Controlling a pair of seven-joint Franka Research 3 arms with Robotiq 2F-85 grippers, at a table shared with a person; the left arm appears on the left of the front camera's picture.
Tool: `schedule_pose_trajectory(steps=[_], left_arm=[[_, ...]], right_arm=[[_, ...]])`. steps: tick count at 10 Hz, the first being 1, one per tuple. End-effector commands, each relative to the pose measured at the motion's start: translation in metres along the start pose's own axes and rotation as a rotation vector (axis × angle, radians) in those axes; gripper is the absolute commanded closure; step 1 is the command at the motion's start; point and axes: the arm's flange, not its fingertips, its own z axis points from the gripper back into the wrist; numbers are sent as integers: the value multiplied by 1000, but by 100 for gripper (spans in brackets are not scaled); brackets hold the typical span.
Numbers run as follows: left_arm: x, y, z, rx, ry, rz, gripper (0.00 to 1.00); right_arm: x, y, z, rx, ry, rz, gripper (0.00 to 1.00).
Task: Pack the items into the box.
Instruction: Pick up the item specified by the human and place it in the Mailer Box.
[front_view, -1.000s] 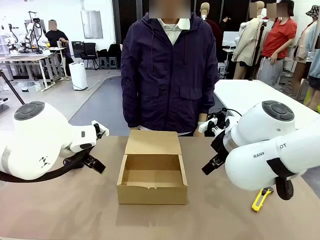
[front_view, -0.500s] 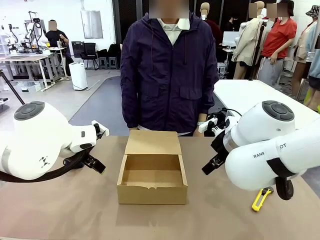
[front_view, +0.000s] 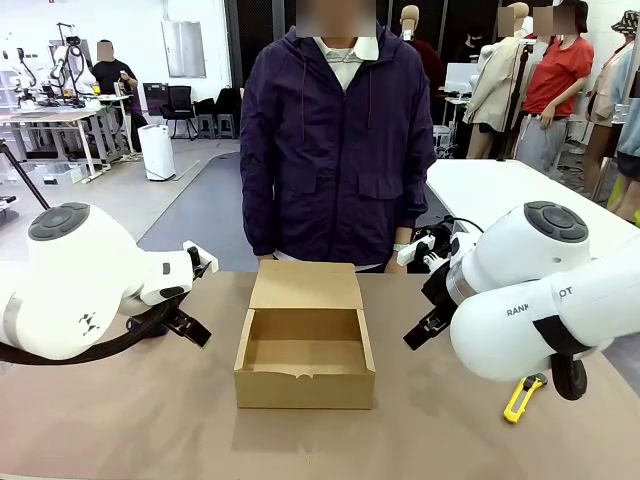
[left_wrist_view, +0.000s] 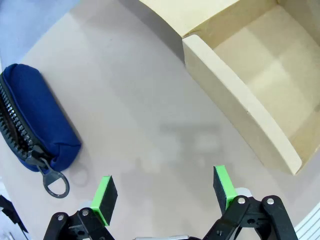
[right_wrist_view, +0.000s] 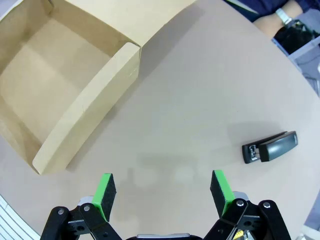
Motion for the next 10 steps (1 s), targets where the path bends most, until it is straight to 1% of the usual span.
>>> schedule_pose_trajectory(steps=[1, 2, 3, 4, 5, 6, 7, 8, 9, 10], left_arm=[[0, 0, 0, 0, 0, -1, 0], [0, 0, 0, 0, 0, 0, 0], [4, 5, 23, -115, -2, 57, 0], [14, 10, 48, -166, 40, 220, 0], [24, 25, 84, -259, 37, 295, 0], [25, 44, 123, -405, -32, 330, 0], [20, 66, 150, -540, -65, 398, 0], [1, 100, 174, -635, -117, 519, 0], [-23, 133, 195, -707, -187, 661, 0], [-60, 167, 206, -776, -270, 760, 0]], right_arm=[[0, 0, 0, 0, 0, -1, 0], [0, 0, 0, 0, 0, 0, 0], [6, -4, 19, 90, -53, -104, 0], [17, -16, 50, 169, -82, -287, 0], [20, -22, 81, 241, -116, -405, 0], [14, -35, 114, 303, -172, -486, 0], [-1, -58, 154, 438, -252, -547, 0], [-26, -80, 188, 575, -323, -638, 0], [-62, -108, 212, 572, -397, -794, 0], [-106, -138, 226, 577, -464, -924, 0]])
